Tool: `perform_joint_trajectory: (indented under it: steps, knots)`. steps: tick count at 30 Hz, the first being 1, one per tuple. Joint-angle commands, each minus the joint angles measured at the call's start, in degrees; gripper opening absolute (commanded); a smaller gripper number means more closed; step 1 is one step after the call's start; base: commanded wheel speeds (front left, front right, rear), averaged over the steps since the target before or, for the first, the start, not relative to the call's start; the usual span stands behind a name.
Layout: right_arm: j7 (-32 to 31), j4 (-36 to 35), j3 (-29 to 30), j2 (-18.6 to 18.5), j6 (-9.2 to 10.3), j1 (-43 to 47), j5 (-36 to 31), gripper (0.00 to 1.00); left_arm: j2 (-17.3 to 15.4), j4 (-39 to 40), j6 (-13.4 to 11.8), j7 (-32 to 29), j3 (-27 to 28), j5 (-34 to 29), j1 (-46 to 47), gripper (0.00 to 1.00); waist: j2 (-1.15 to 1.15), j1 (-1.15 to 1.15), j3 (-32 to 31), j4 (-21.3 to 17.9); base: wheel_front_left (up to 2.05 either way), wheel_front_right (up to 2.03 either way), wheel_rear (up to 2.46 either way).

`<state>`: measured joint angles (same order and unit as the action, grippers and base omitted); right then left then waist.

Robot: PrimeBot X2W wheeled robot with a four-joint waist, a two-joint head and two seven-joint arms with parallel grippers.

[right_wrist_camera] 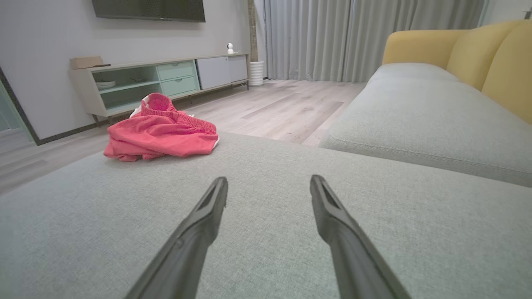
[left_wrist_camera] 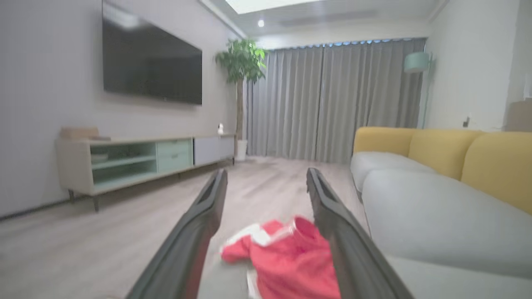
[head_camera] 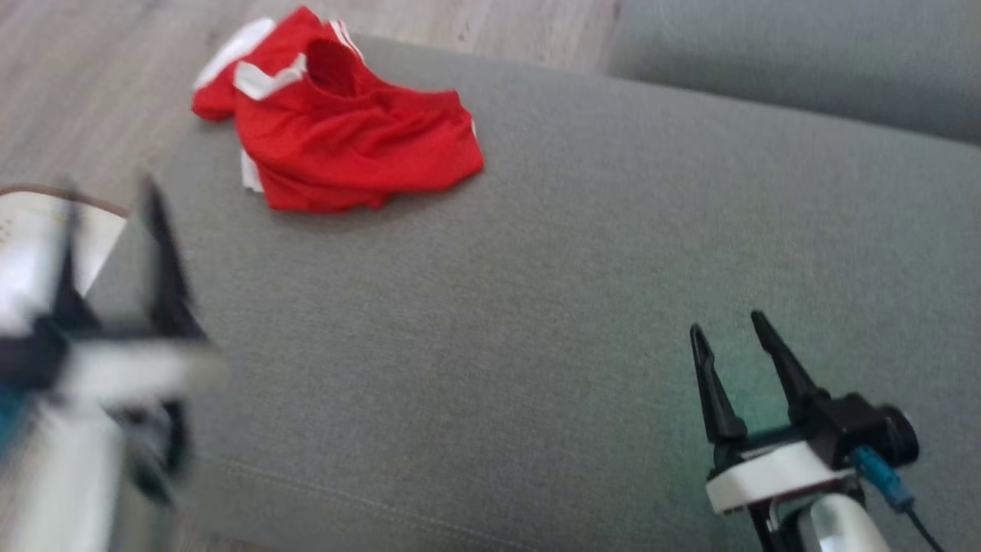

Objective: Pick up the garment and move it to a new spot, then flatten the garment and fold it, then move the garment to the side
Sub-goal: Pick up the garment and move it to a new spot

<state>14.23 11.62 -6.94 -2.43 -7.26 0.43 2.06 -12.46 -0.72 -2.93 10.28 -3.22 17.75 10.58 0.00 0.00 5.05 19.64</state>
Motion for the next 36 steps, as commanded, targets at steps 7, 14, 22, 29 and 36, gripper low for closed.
perform_joint_trajectory:
  steps: [7, 14, 22, 29, 36]
  knots:
    - [0.3, -4.9, -1.1, -0.4, -0.23, -6.1, -4.2, 1.00, -13.4, -1.5, 3.0, -9.7, 7.8, 1.3, 24.7, 1.00, 0.00, 0.00, 8.4, -5.9, 0.00, 0.00, 0.00]
    - [-1.7, -9.0, -0.6, -0.4, -0.23, -8.9, -7.3, 1.00, -19.1, -18.2, 5.7, -18.9, 6.8, 2.6, 40.3, 1.00, 0.00, 0.00, 16.2, -11.3, 0.00, 0.00, 0.00]
    - [-3.1, -13.8, 1.6, -0.4, -0.23, -8.6, -8.5, 1.00, -18.5, -32.9, 7.1, -25.0, 4.4, 4.3, 46.0, 1.00, 0.00, 0.00, 23.9, -14.2, 0.00, 0.00, 0.00]
    - [-3.4, -15.8, 3.1, -0.4, -0.23, -7.9, -8.9, 1.00, -18.0, -42.0, 9.2, -25.8, 2.3, 6.0, 49.2, 1.00, 0.00, 0.00, 27.5, -13.9, 0.00, 0.00, 0.00]
    - [-3.5, -16.3, 3.4, -0.4, -0.23, -8.4, -8.9, 1.00, -18.2, -49.9, 8.3, -23.8, 0.8, 5.1, 52.6, 0.44, 0.00, 0.00, 28.6, -13.7, 0.00, 0.00, 0.00]
